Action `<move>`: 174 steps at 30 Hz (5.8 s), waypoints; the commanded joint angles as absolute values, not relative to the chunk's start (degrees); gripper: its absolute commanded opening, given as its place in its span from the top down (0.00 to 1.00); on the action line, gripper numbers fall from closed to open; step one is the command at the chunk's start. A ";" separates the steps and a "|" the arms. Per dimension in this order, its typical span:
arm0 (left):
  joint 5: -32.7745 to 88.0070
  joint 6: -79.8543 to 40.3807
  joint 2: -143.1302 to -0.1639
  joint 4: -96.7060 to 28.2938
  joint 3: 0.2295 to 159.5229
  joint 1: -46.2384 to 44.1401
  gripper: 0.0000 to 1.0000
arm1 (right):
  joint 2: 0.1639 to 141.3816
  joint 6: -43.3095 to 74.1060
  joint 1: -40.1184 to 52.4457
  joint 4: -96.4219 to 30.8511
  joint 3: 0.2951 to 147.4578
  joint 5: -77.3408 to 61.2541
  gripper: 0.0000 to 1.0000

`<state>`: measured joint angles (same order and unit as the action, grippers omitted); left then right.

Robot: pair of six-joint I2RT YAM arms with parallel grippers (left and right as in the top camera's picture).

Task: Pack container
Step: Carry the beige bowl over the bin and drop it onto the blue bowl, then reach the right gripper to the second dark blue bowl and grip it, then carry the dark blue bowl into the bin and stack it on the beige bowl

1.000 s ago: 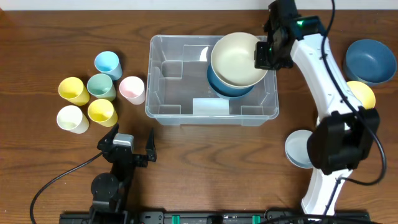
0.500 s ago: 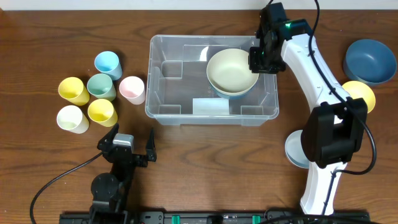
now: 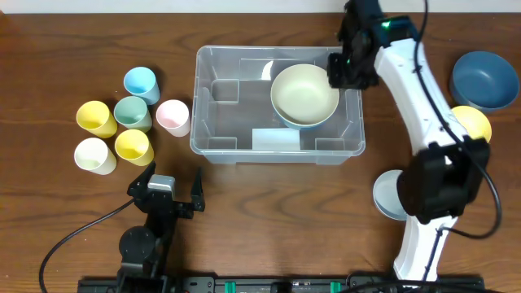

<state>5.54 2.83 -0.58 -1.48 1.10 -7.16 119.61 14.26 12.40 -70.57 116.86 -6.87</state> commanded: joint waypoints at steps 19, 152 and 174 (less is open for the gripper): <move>6.00 2.96 -0.23 -3.62 0.23 -6.81 0.02 | 116.71 9.47 -18.11 -71.33 122.06 2.37 0.57; 6.00 2.96 -0.23 -3.62 0.23 -6.81 0.02 | 141.27 -3.92 28.36 -84.40 144.55 -3.40 0.99; 6.00 2.96 -0.23 -3.62 0.23 -6.81 0.02 | 139.35 -4.40 28.73 -86.15 146.61 -8.05 0.48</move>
<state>5.54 2.83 -0.58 -1.48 1.10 -7.16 141.18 -3.99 28.25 -85.69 144.70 -5.08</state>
